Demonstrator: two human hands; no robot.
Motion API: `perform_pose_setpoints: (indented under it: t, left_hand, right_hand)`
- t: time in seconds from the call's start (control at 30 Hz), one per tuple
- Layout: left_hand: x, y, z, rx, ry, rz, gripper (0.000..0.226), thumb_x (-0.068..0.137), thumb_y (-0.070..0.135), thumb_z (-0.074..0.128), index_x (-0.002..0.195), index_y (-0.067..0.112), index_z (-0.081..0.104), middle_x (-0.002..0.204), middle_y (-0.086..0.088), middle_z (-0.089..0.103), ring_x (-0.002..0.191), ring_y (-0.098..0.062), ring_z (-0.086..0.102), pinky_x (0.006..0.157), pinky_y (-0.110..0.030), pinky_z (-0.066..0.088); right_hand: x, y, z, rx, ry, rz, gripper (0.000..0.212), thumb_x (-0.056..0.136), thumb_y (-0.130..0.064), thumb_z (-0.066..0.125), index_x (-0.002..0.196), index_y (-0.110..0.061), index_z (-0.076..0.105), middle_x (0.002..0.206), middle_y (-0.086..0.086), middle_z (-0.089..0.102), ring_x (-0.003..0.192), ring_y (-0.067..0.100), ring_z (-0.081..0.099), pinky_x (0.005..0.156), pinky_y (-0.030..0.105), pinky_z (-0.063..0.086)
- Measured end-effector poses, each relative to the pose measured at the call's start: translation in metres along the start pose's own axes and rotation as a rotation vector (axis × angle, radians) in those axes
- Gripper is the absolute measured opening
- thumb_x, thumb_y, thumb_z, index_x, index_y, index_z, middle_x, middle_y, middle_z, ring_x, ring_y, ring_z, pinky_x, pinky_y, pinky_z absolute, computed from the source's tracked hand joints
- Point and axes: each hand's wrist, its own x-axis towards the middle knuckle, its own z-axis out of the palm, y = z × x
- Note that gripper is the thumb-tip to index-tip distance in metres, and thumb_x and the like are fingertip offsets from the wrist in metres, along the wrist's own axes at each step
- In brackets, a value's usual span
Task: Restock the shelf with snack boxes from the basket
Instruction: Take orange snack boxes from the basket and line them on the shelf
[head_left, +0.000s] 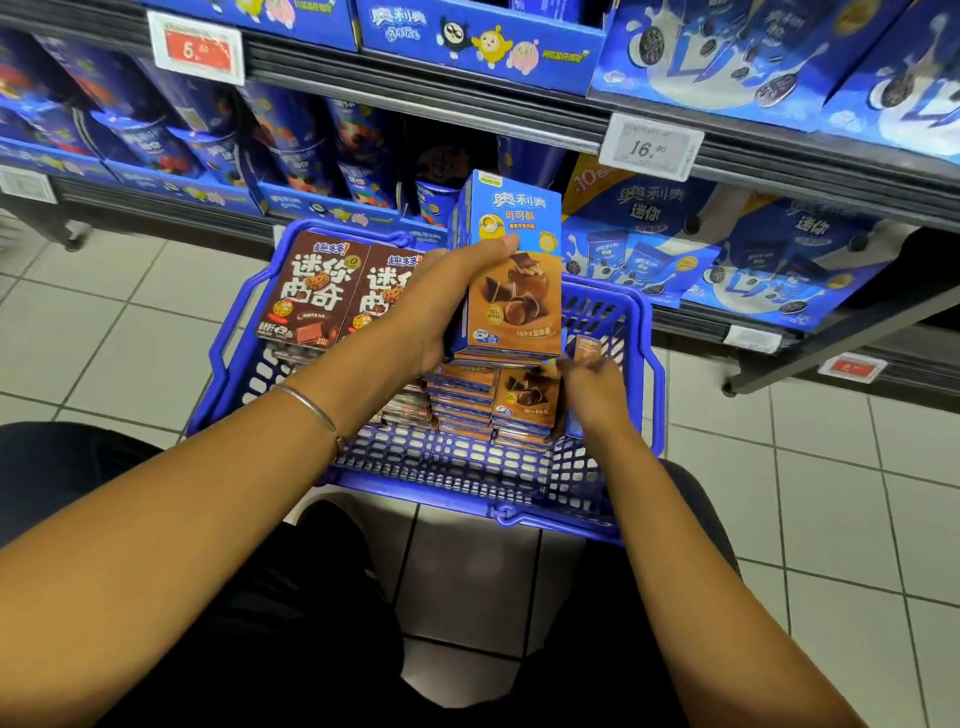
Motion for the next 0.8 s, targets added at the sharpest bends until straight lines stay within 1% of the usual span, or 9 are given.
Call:
perform_pose_setpoints:
  t: [0.03, 0.1, 0.2, 0.27, 0.37, 0.5, 0.57, 0.7, 0.8]
  left_hand:
    - [0.000, 0.000, 0.000, 0.000, 0.004, -0.007, 0.056, 0.094, 0.037, 0.078, 0.140, 0.009, 0.063, 0.116, -0.013, 0.080, 0.102, -0.033, 0.079, 0.076, -0.040, 0.065]
    - [0.000, 0.001, -0.002, 0.000, 0.001, -0.015, 0.053, 0.094, 0.037, 0.077, 0.138, 0.009, 0.066, 0.114, -0.013, 0.080, 0.098, -0.032, 0.080, 0.073, -0.039, 0.065]
    - [-0.001, 0.001, -0.002, -0.012, -0.009, -0.018, 0.044, 0.096, 0.036, 0.075, 0.130, 0.009, 0.072, 0.113, -0.013, 0.081, 0.095, -0.030, 0.080, 0.071, -0.037, 0.065]
    - [-0.001, 0.001, -0.002, -0.020, -0.020, -0.021, 0.039, 0.096, 0.036, 0.075, 0.125, 0.011, 0.074, 0.113, -0.013, 0.081, 0.094, -0.030, 0.080, 0.071, -0.037, 0.065]
    - [-0.002, 0.001, -0.002, -0.017, -0.046, -0.030, 0.033, 0.097, 0.037, 0.074, 0.120, 0.013, 0.076, 0.112, -0.012, 0.081, 0.093, -0.029, 0.080, 0.072, -0.038, 0.065]
    - [-0.004, 0.001, -0.001, -0.005, -0.060, -0.037, 0.033, 0.096, 0.038, 0.075, 0.119, 0.014, 0.077, 0.112, -0.011, 0.081, 0.097, -0.030, 0.081, 0.073, -0.038, 0.065]
    - [-0.006, 0.002, 0.000, -0.002, -0.067, -0.042, 0.031, 0.096, 0.039, 0.075, 0.116, 0.015, 0.077, 0.112, -0.010, 0.082, 0.096, -0.029, 0.081, 0.072, -0.037, 0.065]
    - [-0.008, 0.002, 0.001, 0.001, -0.086, -0.040, 0.031, 0.096, 0.040, 0.075, 0.115, 0.015, 0.077, 0.112, -0.011, 0.081, 0.094, -0.029, 0.081, 0.071, -0.037, 0.065]
    - [-0.008, 0.002, 0.002, 0.003, -0.093, -0.040, 0.035, 0.096, 0.041, 0.074, 0.119, 0.014, 0.077, 0.113, -0.012, 0.081, 0.098, -0.030, 0.080, 0.074, -0.039, 0.065]
  right_hand:
    - [0.003, 0.011, 0.002, -0.117, -0.006, -0.030, 0.029, 0.095, -0.025, 0.065, 0.114, -0.004, 0.059, 0.105, 0.012, 0.066, 0.094, 0.026, 0.061, 0.082, 0.038, 0.050]
    - [0.006, 0.030, 0.008, -0.358, -0.016, -0.113, 0.042, 0.091, -0.021, 0.068, 0.128, -0.005, 0.055, 0.129, 0.015, 0.059, 0.119, 0.032, 0.056, 0.100, 0.045, 0.050]
    - [0.003, 0.054, 0.017, -0.699, -0.016, -0.251, 0.076, 0.085, -0.017, 0.074, 0.147, -0.004, 0.034, 0.158, 0.018, 0.027, 0.145, 0.036, 0.029, 0.117, 0.046, 0.035]
    - [0.001, 0.064, 0.020, -0.925, -0.035, -0.296, 0.097, 0.083, -0.026, 0.078, 0.156, -0.007, 0.017, 0.164, 0.021, 0.008, 0.152, 0.038, 0.011, 0.122, 0.047, 0.027]
    - [0.009, 0.070, 0.020, -1.113, -0.020, -0.326, 0.105, 0.085, -0.023, 0.076, 0.160, -0.007, 0.003, 0.167, 0.019, -0.008, 0.155, 0.038, -0.004, 0.125, 0.045, 0.018]
    - [0.016, 0.074, 0.021, -1.252, -0.011, -0.362, 0.101, 0.093, -0.021, 0.066, 0.160, -0.009, -0.008, 0.168, 0.013, -0.013, 0.156, 0.032, -0.006, 0.124, 0.044, 0.020]
    - [0.016, 0.077, 0.022, -1.308, 0.012, -0.385, 0.102, 0.094, -0.023, 0.067, 0.160, -0.010, -0.010, 0.169, 0.010, -0.012, 0.156, 0.031, -0.003, 0.122, 0.044, 0.024]
    - [0.018, 0.079, 0.022, -1.317, 0.043, -0.409, 0.100, 0.093, -0.027, 0.069, 0.161, -0.012, -0.003, 0.170, 0.005, -0.004, 0.155, 0.039, -0.002, 0.122, 0.048, 0.029]
    - [0.017, 0.076, 0.022, -1.251, 0.052, -0.448, 0.094, 0.093, -0.025, 0.068, 0.161, -0.016, 0.004, 0.170, 0.004, 0.004, 0.153, 0.041, 0.014, 0.121, 0.049, 0.030]
